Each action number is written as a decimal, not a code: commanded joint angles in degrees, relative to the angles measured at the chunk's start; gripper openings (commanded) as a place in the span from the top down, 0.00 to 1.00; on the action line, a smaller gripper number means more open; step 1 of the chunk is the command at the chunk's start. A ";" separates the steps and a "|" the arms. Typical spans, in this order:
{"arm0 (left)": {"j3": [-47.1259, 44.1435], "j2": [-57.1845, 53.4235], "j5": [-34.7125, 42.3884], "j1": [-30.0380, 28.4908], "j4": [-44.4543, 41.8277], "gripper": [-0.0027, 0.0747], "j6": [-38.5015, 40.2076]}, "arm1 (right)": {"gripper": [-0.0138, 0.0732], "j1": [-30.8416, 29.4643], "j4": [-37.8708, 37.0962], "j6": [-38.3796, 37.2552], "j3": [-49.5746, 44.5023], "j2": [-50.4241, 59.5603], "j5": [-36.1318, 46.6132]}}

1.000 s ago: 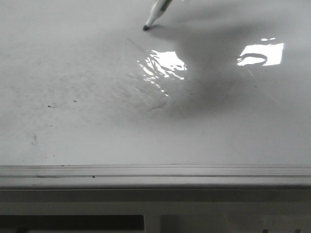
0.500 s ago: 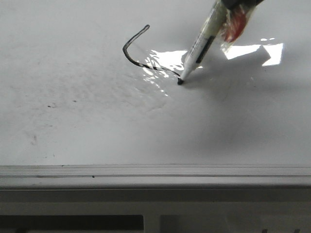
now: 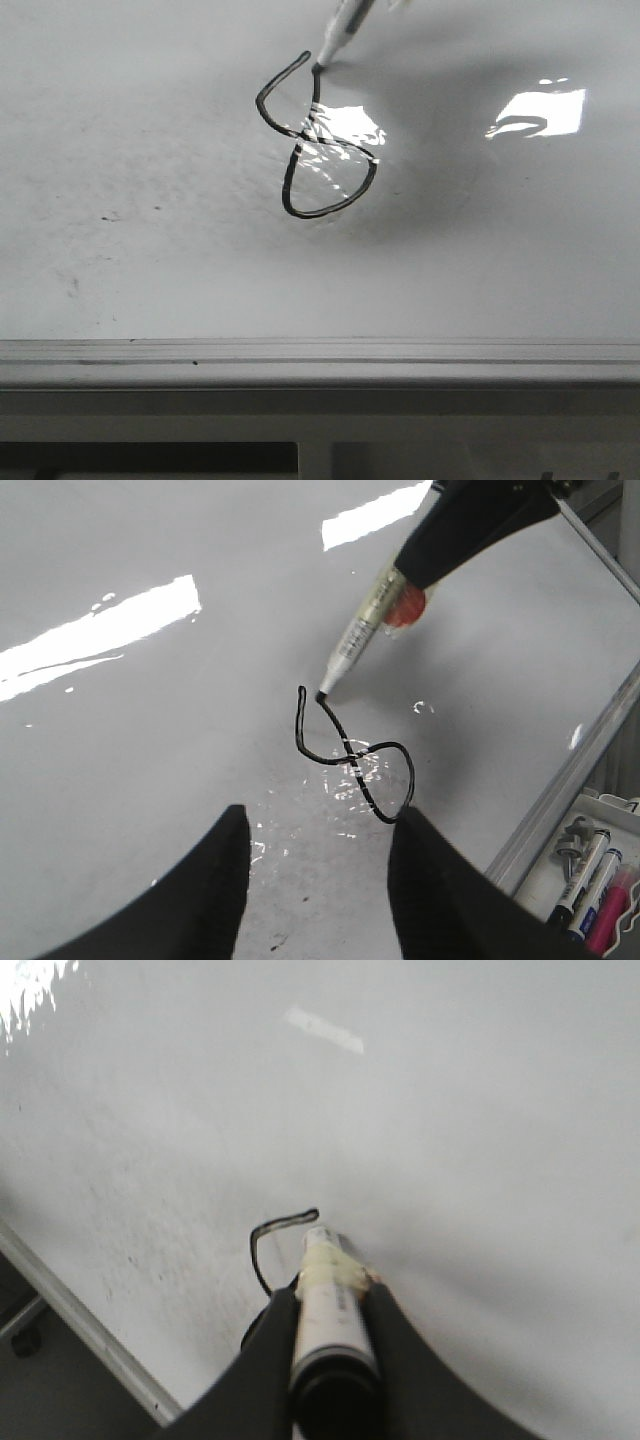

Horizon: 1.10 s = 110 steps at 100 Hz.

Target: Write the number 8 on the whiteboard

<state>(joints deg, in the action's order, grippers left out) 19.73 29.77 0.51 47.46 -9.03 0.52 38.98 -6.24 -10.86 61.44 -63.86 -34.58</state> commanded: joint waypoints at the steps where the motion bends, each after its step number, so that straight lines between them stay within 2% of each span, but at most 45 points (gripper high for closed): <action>1: 1.35 0.22 4.55 -0.21 0.59 0.57 0.51 | 0.91 -0.97 -4.17 -0.19 2.17 -0.31 4.92; 16: 1.35 0.55 4.15 -0.21 0.59 0.57 0.51 | 0.91 0.69 -3.09 -0.09 2.15 -0.10 2.81; 32: 1.35 4.54 4.82 0.39 0.59 0.57 0.51 | 0.91 5.89 -1.76 -0.09 2.15 2.60 -0.28; 47: 1.35 12.65 12.96 2.32 -0.06 0.57 0.51 | 0.91 10.82 -0.52 -0.09 2.05 1.29 -3.45; 66: 2.45 23.22 22.85 3.91 -0.06 0.57 0.51 | 0.91 14.03 0.51 -0.35 2.05 -2.13 -3.59; 84: 2.80 29.60 27.34 4.23 -0.67 0.57 0.51 | 0.91 15.13 2.20 -0.35 2.05 -4.18 -3.36; 110: 2.80 33.08 32.38 4.23 -3.24 0.57 1.12 | 0.91 15.13 4.54 -0.35 2.05 -4.37 -3.47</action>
<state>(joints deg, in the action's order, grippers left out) 20.70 62.90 26.77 51.25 -12.39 0.77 54.03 -1.80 -11.05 61.95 -69.32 -41.14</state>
